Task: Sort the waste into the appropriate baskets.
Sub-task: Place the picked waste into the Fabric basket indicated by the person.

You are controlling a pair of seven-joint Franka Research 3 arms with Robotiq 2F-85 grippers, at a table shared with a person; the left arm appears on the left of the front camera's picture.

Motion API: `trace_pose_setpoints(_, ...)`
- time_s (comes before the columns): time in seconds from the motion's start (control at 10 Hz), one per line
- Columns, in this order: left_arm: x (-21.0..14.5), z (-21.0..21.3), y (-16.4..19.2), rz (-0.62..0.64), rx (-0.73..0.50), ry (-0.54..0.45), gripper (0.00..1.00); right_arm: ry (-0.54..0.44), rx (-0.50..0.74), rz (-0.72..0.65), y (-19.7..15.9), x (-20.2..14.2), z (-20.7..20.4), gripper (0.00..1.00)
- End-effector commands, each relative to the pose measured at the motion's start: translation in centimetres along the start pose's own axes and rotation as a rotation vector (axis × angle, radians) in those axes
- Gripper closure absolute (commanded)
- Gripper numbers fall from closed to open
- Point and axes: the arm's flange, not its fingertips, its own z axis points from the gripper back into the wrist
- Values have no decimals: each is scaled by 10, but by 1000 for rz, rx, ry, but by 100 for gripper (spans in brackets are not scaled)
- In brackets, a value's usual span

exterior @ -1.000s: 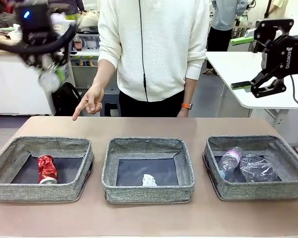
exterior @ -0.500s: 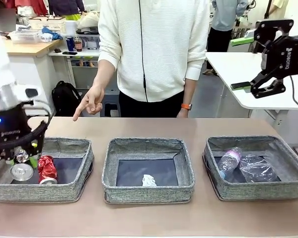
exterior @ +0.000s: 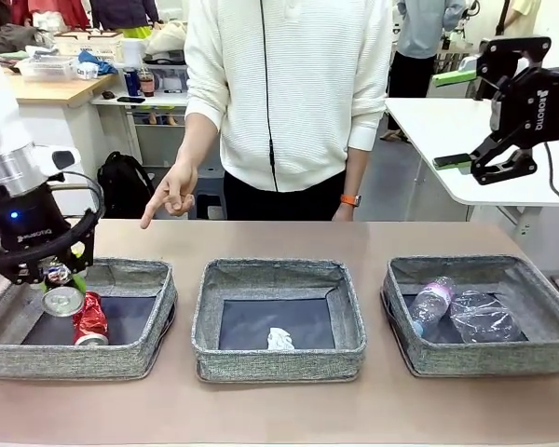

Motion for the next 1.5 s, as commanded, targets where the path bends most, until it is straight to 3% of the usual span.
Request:
trace_pose_setpoints(0.0,14,-17,-7,81,-26,-33,60,9,-4,20,1,1,1,0)
trace_pose_setpoints(0.3,20,-20,-14,78,-61,-12,60,9,-4,20,1,1,1,0)
trace_pose_setpoints(0.4,21,-19,-15,89,-75,-19,14,9,-4,20,1,1,1,0)
trace_pose_setpoints(0.5,22,-19,-14,84,-72,-32,3,9,-4,20,1,1,1,0)
trace_pose_setpoints(1.1,25,-5,-15,96,-106,-46,0,9,-4,20,1,1,1,0)
trace_pose_setpoints(1.2,25,2,-19,89,-145,-6,0,9,-4,20,1,1,1,0)
trace_pose_setpoints(1.4,27,49,-27,-22,-433,213,0,9,-4,20,1,1,1,0)
